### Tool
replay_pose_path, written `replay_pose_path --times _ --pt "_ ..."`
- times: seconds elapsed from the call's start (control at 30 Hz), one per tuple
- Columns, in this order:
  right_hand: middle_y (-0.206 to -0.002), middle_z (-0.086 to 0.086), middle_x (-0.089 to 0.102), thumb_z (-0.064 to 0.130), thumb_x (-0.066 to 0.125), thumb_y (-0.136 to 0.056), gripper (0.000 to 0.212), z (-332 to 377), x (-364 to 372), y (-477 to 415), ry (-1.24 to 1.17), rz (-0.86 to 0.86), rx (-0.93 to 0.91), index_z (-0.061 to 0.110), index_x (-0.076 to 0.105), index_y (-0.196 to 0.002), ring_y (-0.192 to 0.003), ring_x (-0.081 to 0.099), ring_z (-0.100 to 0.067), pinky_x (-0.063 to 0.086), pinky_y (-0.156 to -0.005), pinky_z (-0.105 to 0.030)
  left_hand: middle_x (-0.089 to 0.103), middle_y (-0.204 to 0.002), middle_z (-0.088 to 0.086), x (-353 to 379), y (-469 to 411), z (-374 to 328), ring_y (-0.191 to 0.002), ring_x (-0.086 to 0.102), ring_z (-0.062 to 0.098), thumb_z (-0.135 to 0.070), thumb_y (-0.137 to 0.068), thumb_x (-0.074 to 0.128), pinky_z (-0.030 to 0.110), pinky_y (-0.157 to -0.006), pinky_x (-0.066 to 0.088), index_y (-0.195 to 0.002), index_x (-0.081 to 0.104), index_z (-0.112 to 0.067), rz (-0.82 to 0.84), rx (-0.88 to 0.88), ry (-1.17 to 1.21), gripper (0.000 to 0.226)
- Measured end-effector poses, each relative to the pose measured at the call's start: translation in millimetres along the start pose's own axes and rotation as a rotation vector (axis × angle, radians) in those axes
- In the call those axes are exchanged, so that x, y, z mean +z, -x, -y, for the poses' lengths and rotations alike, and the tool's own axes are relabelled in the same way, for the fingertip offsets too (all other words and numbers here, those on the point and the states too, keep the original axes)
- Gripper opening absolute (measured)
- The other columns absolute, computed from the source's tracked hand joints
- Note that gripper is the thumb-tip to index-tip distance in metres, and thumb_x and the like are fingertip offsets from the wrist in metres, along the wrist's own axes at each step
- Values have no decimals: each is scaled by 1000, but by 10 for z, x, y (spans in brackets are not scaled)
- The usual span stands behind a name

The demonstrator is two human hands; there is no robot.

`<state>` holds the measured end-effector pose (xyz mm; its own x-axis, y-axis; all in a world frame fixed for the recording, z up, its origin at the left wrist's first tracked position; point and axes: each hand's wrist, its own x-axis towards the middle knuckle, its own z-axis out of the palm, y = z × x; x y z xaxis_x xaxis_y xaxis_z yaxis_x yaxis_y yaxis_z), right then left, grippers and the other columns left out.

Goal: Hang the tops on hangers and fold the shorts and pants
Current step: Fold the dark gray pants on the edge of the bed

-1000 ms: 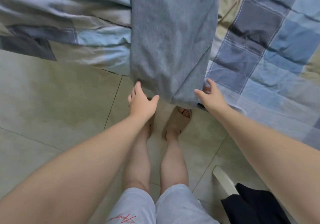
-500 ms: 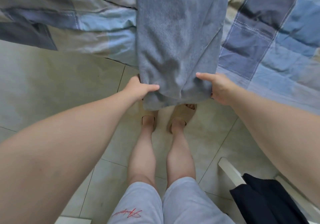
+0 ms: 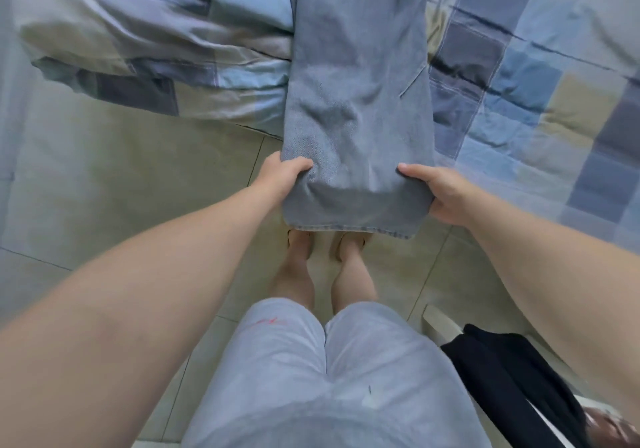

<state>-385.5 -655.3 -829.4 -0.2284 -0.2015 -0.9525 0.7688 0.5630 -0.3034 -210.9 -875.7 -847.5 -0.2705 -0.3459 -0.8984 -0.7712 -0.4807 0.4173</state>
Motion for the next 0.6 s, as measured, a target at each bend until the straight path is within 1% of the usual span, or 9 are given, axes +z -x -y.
replay_pose_path --times 0.07,0.13,0.2,0.27,0.3,0.4,0.5,0.53,0.6 --pt "-104 1 78 22 79 -82 30 -29 45 292 -14 13 -16 18 70 -111 -93 75 -17 58 -75 -32 71 -111 0 -97 231 19 -96 69 17 -26 -84 77 28 -79 53 -123 64 -15 20 22 20 43" --pt "-106 -2 77 17 76 -84 30 -75 103 572 14 17 -23 16 70 -114 -94 75 -20 59 -79 -35 72 -109 -1 -188 482 29 -94 70 15 -24 -85 78 25 -77 54 -121 65 -15 55 40 3 39" --pt "-105 -6 77 12 75 -85 31 -129 175 827 30 -19 -38 12 69 -115 -91 76 -24 61 -77 -36 71 -103 -2 -265 730 43 -85 69 12 -21 -87 77 20 -63 54 -117 64 -16 67 49 -31 33" --pt "-105 -8 77 8 74 -86 30 -190 251 1047 -20 -77 -62 9 68 -115 -89 75 -25 62 -70 -34 69 -97 0 -318 952 61 -73 68 12 -22 -91 71 21 -51 54 -111 64 -16 47 23 -33 22" --pt "-106 -8 77 8 73 -88 29 -220 290 1144 -58 -111 -76 10 67 -116 -91 74 -25 62 -67 -33 69 -93 2 -340 1051 66 -66 68 13 -24 -94 68 22 -49 54 -109 64 -17 31 6 -26 18" --pt "-101 -3 77 9 70 -91 19 -300 425 1401 -169 -187 -123 17 66 -108 -84 74 -20 58 -56 -29 70 -87 3 -419 1281 75 -57 68 13 -33 -98 61 25 -49 55 -106 62 -17 8 -11 -35 17" --pt "-89 1 78 12 70 -91 15 -402 565 1635 -240 -234 -161 17 67 -105 -75 74 -17 55 -55 -28 68 -87 2 -549 1459 57 -53 66 12 -37 -98 59 25 -52 55 -97 62 -21 -7 6 -88 17" --pt "-85 3 77 13 70 -92 13 -440 617 1707 -256 -240 -170 18 67 -104 -73 73 -15 54 -56 -27 67 -88 4 -599 1507 46 -55 65 14 -38 -98 60 27 -55 55 -96 62 -20 -10 7 -99 19" --pt "-78 6 76 15 69 -93 9 -523 730 1836 -289 -238 -185 18 67 -100 -70 72 -11 53 -55 -25 65 -93 7 -709 1593 39 -62 61 19 -39 -97 60 31 -63 54 -104 62 -15 -16 -32 -79 26"
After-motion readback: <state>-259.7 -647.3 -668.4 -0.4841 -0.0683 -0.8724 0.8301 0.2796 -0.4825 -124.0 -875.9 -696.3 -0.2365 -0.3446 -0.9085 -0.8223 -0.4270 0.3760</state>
